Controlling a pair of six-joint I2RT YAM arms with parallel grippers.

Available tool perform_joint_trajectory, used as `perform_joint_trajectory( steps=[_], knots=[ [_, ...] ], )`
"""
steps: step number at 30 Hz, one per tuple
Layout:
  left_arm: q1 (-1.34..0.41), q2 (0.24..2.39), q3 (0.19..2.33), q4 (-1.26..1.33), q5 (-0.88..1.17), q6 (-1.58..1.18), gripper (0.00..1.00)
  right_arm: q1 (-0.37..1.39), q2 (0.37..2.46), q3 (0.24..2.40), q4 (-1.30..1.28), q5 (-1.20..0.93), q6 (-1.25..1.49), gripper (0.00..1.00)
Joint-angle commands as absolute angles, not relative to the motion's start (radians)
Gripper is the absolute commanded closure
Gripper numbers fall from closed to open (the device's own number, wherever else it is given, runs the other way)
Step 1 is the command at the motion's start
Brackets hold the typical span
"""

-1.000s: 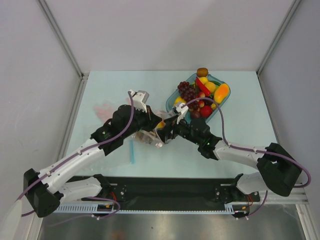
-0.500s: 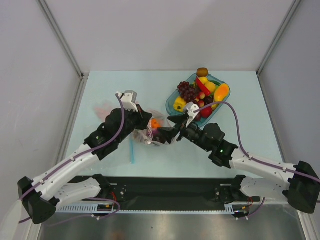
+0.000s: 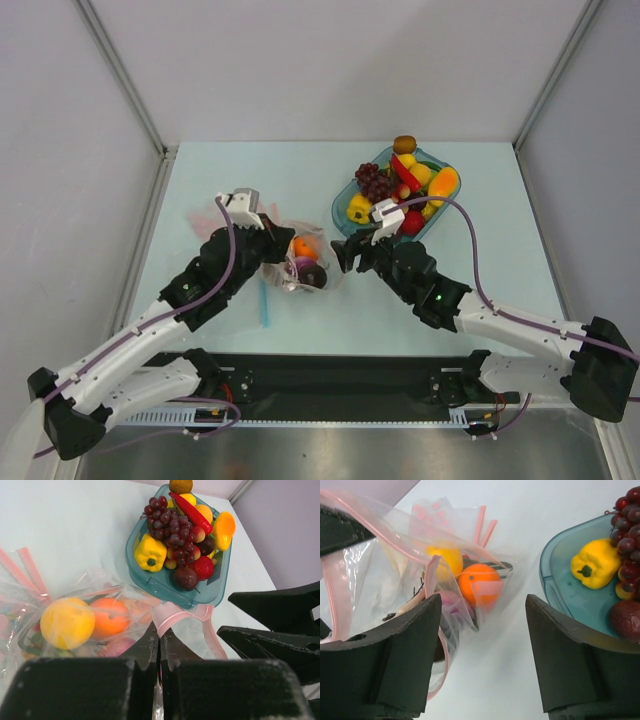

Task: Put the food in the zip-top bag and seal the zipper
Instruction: Adjust the zipper food storage bag at the center of the board.

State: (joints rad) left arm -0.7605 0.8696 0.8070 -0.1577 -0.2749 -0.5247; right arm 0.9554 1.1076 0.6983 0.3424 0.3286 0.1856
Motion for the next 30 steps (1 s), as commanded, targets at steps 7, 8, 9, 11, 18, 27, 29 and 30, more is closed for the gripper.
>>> perform_joint_trajectory(
  steps=[7, 8, 9, 11, 18, 27, 29, 30],
  knots=[
    [-0.755, 0.819, 0.799, -0.103, -0.345, -0.549, 0.97, 0.962, 1.109, 0.738, 0.360, 0.284, 0.175, 0.30],
    [-0.755, 0.818, 0.796, -0.098, -0.350, -0.548, 0.97, 0.962, 1.103, 0.736, 0.367, 0.278, 0.175, 0.30],
    [-0.755, 0.819, 0.796, -0.100, -0.351, -0.548, 0.97, 0.962, 1.098, 0.729, 0.373, 0.269, 0.169, 0.32],
    [-0.755, 0.824, 0.799, -0.103, -0.353, -0.548, 0.97, 0.965, 1.089, 0.723, 0.380, 0.262, 0.163, 0.34],
    [-0.755, 0.839, 0.798, -0.094, -0.328, -0.548, 0.97, 0.969, 1.057, 0.700, 0.388, 0.373, 0.137, 0.36],
    [-0.755, 0.851, 0.798, -0.086, -0.307, -0.546, 0.97, 0.976, 1.054, 0.689, 0.443, 0.114, 0.081, 0.43],
    [-0.755, 0.851, 0.796, -0.081, -0.308, -0.545, 0.97, 0.980, 1.068, 0.693, 0.442, 0.089, 0.077, 0.43],
    [-0.755, 0.851, 0.798, -0.083, -0.308, -0.545, 0.97, 0.980, 1.074, 0.702, 0.437, 0.110, 0.075, 0.43]
  ],
)
